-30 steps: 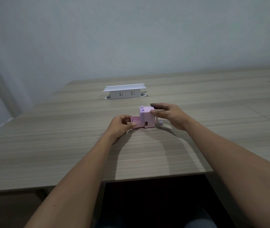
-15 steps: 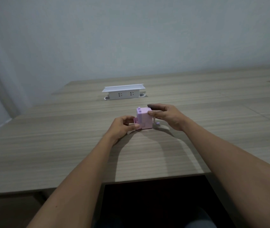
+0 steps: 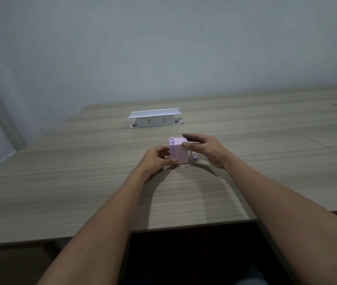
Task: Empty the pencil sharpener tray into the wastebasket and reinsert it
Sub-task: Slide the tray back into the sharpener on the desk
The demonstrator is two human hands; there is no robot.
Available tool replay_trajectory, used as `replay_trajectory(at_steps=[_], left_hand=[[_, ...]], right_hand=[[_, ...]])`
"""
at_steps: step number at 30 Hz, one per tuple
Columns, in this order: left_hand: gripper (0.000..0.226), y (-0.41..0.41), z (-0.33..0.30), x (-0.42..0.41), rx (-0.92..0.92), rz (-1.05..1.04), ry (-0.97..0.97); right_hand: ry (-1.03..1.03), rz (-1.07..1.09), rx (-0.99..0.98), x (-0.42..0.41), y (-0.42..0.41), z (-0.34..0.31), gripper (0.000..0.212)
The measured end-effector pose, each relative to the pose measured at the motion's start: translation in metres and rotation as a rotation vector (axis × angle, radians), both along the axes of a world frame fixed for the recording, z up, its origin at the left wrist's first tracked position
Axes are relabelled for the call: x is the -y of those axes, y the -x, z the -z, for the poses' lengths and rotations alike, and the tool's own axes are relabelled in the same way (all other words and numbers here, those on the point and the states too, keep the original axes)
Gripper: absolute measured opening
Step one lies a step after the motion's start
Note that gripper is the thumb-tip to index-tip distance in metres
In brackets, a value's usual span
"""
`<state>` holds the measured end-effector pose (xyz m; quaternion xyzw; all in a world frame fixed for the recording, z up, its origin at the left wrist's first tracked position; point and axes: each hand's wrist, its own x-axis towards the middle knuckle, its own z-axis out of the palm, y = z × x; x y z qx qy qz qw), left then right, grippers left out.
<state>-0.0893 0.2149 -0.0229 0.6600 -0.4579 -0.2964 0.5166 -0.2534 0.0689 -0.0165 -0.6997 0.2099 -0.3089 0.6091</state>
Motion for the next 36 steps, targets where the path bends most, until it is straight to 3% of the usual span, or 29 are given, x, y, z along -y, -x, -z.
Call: replay_trajectory(at_steps=[5, 9, 17, 26, 36], left_hand=[[0.081, -0.008, -0.006, 0.004, 0.078, 0.021, -0.079], [0.086, -0.01, -0.012, 0.001, 0.094, -0.031, -0.036], [0.048, 0.0, -0.018, 0.003, 0.066, -0.018, 0.104], [0.046, -0.007, -0.043, 0.036, 0.085, -0.009, 0.153], [0.05, -0.042, -0.057, 0.132, 0.101, -0.033, 0.174]], right_hand=[[0.031, -0.015, -0.028, 0.002, 0.003, -0.007, 0.057], [0.029, -0.007, -0.02, 0.002, 0.006, -0.009, 0.061], [0.059, -0.051, -0.055, -0.004, 0.01, -0.003, 0.051], [0.125, -0.057, -0.061, 0.024, 0.007, -0.034, 0.044], [0.178, -0.026, -0.062, 0.114, -0.03, -0.049, 0.046]])
